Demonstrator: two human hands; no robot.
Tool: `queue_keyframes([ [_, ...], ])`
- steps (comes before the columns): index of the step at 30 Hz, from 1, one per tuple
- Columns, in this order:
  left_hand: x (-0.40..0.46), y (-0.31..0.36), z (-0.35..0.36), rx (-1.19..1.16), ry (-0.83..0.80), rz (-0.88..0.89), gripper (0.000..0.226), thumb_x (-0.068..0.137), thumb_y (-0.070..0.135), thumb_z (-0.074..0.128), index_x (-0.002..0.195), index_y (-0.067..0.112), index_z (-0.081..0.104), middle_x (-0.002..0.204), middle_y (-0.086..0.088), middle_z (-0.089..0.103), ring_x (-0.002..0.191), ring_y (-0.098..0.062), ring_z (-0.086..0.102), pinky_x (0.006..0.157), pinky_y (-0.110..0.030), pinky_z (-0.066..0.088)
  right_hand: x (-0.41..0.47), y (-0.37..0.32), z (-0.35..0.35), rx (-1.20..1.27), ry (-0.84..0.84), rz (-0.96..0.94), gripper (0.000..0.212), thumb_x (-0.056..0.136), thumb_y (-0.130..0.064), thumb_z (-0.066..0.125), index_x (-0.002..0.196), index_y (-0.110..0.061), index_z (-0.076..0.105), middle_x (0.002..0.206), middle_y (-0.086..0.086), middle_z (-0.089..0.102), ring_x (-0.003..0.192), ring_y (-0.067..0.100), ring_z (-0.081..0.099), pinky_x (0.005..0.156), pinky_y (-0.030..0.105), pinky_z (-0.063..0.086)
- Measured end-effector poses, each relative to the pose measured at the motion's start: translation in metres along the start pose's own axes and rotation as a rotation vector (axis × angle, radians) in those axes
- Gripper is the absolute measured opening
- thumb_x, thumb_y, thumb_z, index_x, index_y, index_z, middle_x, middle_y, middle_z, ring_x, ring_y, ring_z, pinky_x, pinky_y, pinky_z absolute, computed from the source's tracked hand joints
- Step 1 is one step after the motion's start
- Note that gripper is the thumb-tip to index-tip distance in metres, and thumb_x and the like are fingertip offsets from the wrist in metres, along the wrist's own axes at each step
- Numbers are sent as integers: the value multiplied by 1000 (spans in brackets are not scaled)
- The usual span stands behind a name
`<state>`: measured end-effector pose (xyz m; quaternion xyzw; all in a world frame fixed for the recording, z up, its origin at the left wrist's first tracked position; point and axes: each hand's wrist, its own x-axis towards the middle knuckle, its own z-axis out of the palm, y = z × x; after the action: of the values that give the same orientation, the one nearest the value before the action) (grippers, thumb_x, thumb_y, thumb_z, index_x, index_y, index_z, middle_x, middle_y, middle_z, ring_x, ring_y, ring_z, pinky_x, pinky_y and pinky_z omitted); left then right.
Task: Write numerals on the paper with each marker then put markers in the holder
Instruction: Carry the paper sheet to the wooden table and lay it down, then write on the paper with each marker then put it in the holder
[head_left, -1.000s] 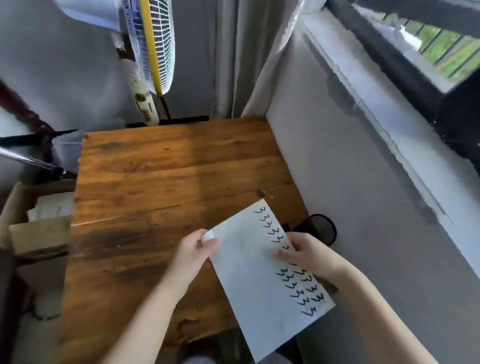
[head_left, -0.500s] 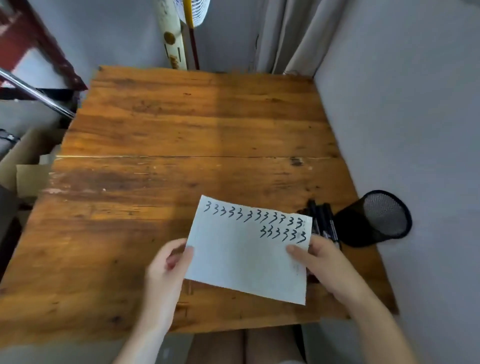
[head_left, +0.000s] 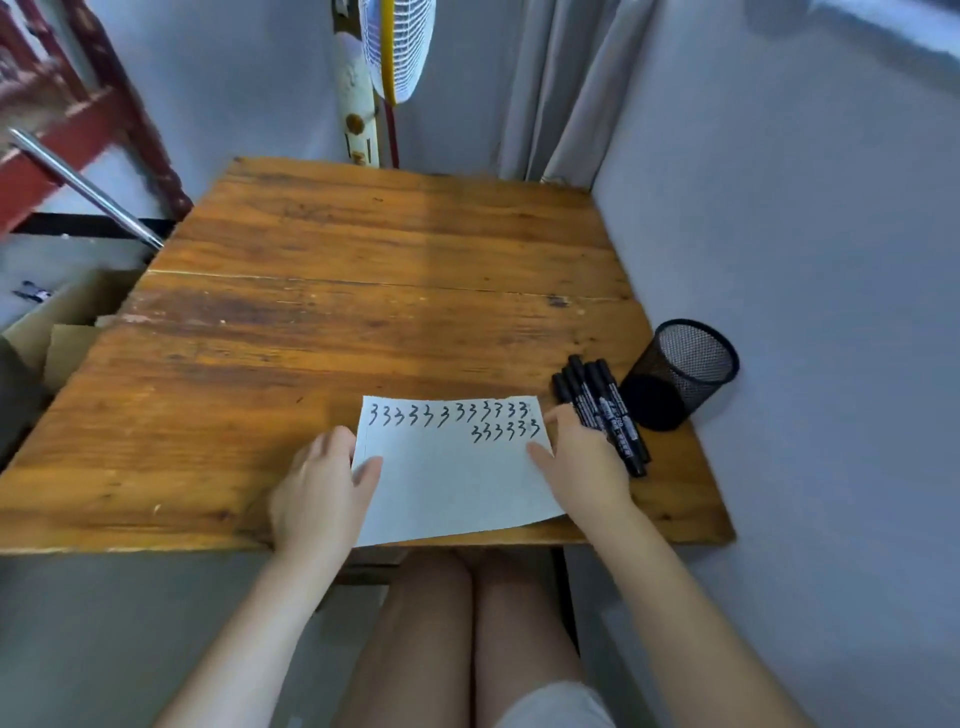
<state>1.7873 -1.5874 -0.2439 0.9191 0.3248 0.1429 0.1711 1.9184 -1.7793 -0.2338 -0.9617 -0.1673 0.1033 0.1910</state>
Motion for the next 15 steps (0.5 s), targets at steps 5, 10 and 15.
queue_keyframes([
  [5, -1, 0, -1, -65, -8, -58, 34, 82, 30, 60, 110, 16, 46, 105, -10, 52, 80, -36, 57, 55, -36, 42, -1, 18, -19, -115, 156, 16, 31, 94, -35, 49, 121, -19, 49, 114, 3, 61, 92, 25, 63, 61, 30, 41],
  [10, -1, -4, -1, -58, -39, -9, 23, 86, 27, 54, 106, 17, 51, 99, -4, 52, 60, -26, 51, 45, -28, 35, -1, 28, -22, -201, 146, 42, 30, 93, -40, 50, 113, -19, 54, 112, 2, 60, 90, 23, 63, 61, 28, 39],
  [15, -1, 1, -6, -310, 22, 60, 11, 86, 16, 55, 95, 13, 58, 87, 0, 50, 62, -18, 51, 46, -28, 38, 1, 21, -25, -243, 175, 50, 29, 93, -35, 48, 108, -13, 59, 105, 4, 60, 77, 21, 59, 51, 25, 31],
])
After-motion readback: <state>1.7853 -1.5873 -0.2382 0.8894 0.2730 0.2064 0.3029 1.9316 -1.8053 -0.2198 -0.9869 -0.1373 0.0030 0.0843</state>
